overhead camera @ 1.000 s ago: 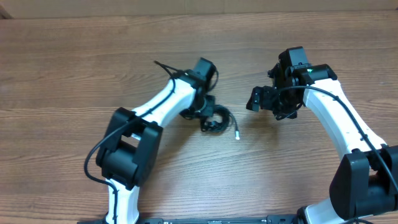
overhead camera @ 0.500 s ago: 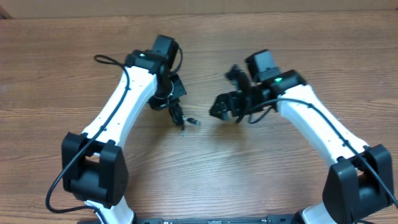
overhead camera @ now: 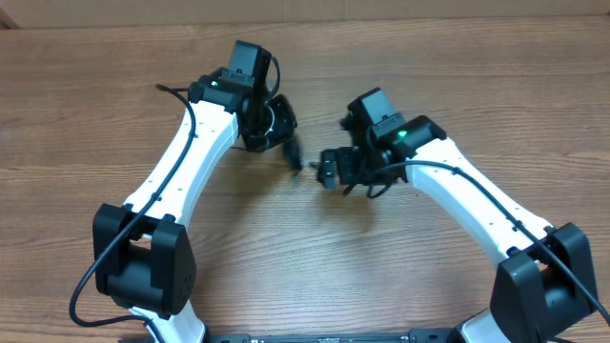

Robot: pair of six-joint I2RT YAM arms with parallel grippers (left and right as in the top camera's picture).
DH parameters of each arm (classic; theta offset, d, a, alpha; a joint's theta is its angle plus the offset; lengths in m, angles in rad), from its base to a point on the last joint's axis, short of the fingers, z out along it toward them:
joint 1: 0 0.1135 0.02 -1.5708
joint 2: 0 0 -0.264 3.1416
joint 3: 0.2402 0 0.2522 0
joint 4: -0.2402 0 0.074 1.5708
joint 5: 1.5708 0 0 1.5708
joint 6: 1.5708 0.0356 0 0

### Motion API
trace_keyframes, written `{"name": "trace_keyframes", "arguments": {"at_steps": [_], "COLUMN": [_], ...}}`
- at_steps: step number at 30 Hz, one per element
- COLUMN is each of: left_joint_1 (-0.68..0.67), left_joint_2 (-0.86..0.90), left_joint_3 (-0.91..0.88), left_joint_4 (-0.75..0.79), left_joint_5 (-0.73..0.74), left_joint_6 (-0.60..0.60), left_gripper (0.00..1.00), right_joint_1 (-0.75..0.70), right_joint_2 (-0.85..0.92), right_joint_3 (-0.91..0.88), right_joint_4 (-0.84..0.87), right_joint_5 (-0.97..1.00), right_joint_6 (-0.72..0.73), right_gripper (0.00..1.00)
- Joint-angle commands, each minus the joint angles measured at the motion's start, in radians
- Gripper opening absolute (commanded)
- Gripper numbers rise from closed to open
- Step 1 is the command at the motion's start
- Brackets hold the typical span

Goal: Untangle cables

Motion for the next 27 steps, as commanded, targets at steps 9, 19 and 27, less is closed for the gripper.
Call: {"name": "trace_keyframes", "arguments": {"at_steps": [9, 19, 27], "left_joint_1": [-0.001, -0.001, -0.002], "left_joint_2": [-0.016, -0.016, -0.016], "left_joint_3": [-0.139, -0.391, -0.392], "left_joint_4": [-0.074, 0.012, 0.034], "left_joint_5": [-0.188, -0.268, -0.264], "left_joint_6": [0.031, 0.015, -0.011], "left_gripper": [0.04, 0.38, 0.69], "right_joint_1": [-0.297, -0.339, -0.339], "right_joint_2": [-0.014, -0.014, -0.014], "right_joint_3": [0.026, 0.026, 0.026], "right_joint_4": [-0.129, -0.12, -0.105], "right_joint_5": [0.208, 0.197, 0.164], "right_joint_6": [0.056, 0.056, 0.056], "right_gripper": [1.0, 1.0, 1.0]}}
